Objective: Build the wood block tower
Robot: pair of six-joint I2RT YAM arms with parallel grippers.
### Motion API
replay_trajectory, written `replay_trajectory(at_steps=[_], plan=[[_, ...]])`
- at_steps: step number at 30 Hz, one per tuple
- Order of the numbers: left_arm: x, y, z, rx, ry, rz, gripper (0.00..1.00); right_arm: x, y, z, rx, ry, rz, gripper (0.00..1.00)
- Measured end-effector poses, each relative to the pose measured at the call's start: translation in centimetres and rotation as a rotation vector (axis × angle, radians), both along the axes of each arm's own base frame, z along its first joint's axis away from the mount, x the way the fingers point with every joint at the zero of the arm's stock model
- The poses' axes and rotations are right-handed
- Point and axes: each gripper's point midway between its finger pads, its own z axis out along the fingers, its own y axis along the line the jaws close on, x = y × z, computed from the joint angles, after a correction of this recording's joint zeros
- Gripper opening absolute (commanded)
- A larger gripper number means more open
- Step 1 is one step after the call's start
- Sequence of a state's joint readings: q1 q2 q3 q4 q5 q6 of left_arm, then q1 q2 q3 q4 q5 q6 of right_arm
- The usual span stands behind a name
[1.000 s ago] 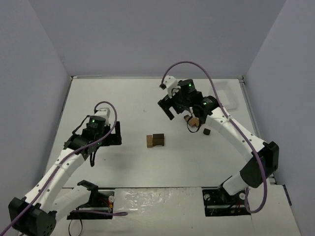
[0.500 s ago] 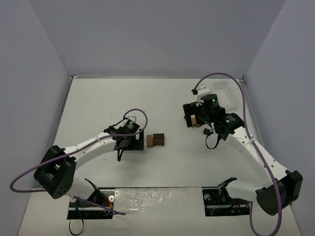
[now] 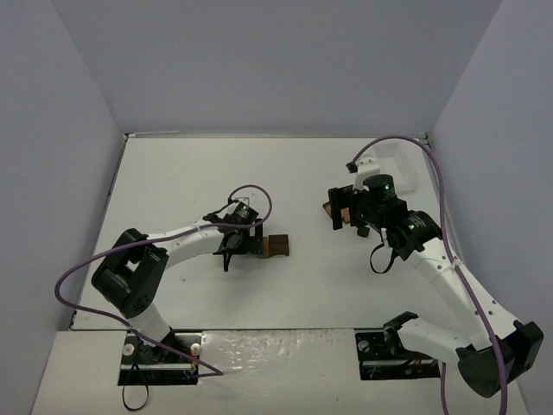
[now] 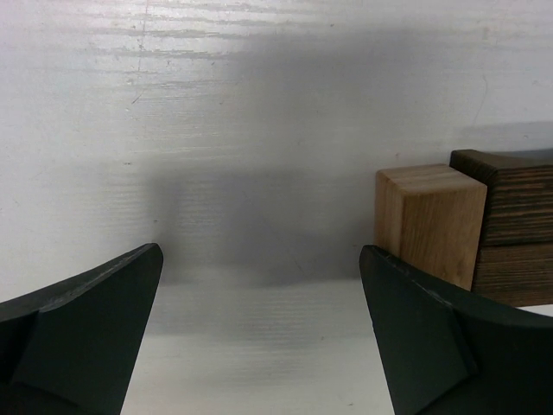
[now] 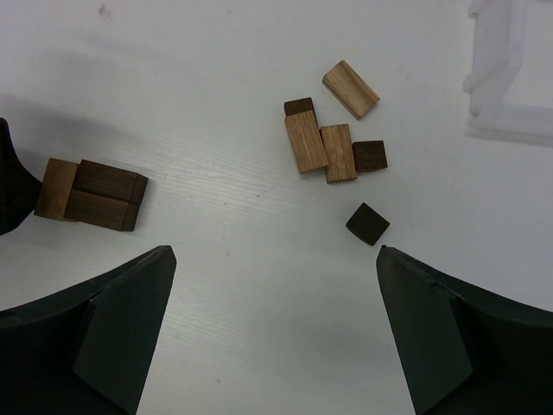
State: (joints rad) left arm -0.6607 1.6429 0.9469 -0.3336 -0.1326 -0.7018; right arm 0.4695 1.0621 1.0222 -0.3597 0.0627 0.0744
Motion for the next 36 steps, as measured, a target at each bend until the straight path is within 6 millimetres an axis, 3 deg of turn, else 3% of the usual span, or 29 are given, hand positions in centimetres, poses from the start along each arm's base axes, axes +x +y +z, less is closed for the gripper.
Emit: replay_trajectory(at_steps=[30, 36], plan=[[1.9, -0.2, 0.1, 0.024, -0.039, -0.043, 0.97, -0.2, 0.0, -0.6, 0.001, 0.018, 0.03, 1.0], [1.7, 0.3, 2.9, -0.017, -0.103, -0.034, 0.97, -0.2, -0.1, -0.6, 0.001, 0.018, 0.028, 1.0]])
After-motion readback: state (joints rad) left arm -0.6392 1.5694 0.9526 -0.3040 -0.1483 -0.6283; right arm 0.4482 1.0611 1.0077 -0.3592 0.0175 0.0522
